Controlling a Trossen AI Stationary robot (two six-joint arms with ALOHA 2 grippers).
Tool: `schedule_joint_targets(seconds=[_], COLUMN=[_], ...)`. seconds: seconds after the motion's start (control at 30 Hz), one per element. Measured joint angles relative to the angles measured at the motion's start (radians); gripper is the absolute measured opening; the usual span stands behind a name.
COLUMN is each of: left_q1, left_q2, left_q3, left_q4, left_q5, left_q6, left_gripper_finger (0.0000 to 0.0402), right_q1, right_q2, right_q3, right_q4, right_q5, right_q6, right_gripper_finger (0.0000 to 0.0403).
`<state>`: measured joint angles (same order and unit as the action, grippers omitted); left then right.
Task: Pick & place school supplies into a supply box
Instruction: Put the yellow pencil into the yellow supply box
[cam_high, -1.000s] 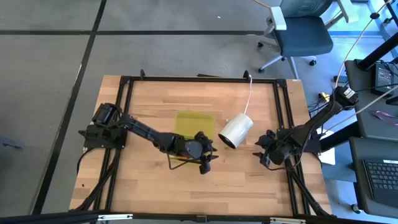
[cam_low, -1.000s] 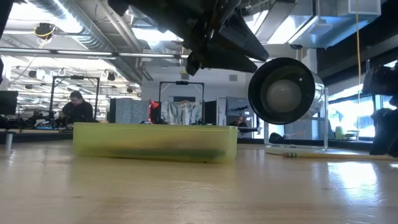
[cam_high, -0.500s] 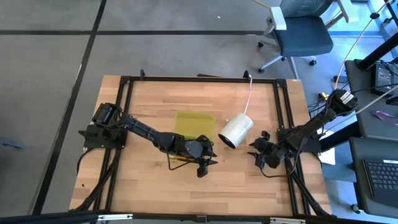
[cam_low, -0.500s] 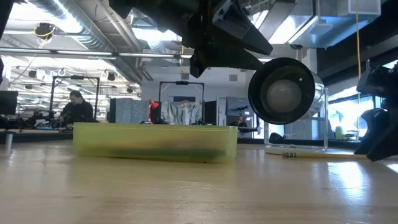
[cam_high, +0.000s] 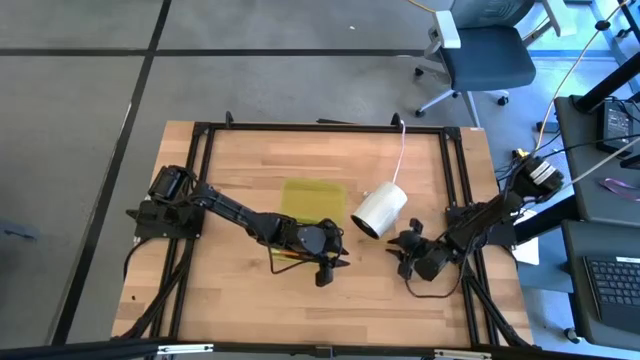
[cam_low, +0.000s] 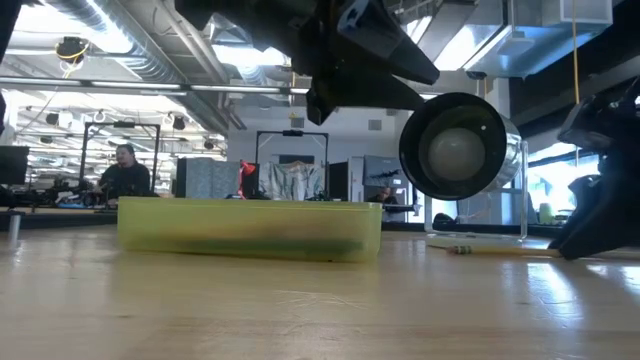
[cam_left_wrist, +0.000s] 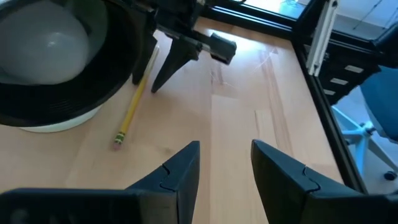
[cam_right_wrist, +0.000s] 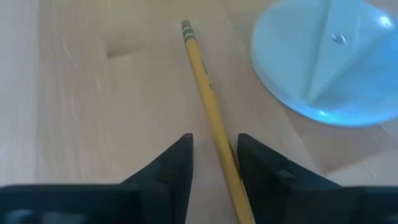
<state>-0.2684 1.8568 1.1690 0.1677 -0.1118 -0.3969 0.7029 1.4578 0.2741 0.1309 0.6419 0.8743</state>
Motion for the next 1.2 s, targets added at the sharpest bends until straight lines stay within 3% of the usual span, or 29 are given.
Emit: schedule_joint_targets(seconds=[0.23, 0.8, 1.2], left_q1=[-0.005, -0.058, -0.084], left_q2=[0.000, 0.000, 0.000], left_q3=[0.000, 0.000, 0.000], left_q4=[0.000, -0.001, -0.033], left_q5=[0.057, 0.061, 0.070], left_q6=[0.000, 0.029, 0.052], left_gripper_finger=[0.0137, 0.0137, 0.0137], right_q1=[0.000, 0.005, 0.065], right_q2=[0.149, 0.350, 0.521], right_q3=[0.106, 0.343, 0.548], right_q4=[0.018, 0.039, 0.048], right_q5=[0.044, 0.041, 0.053], right_q6=[-0.013, -0.041, -0.043], right_gripper_finger=[0.0119, 0.0079, 0.0077])
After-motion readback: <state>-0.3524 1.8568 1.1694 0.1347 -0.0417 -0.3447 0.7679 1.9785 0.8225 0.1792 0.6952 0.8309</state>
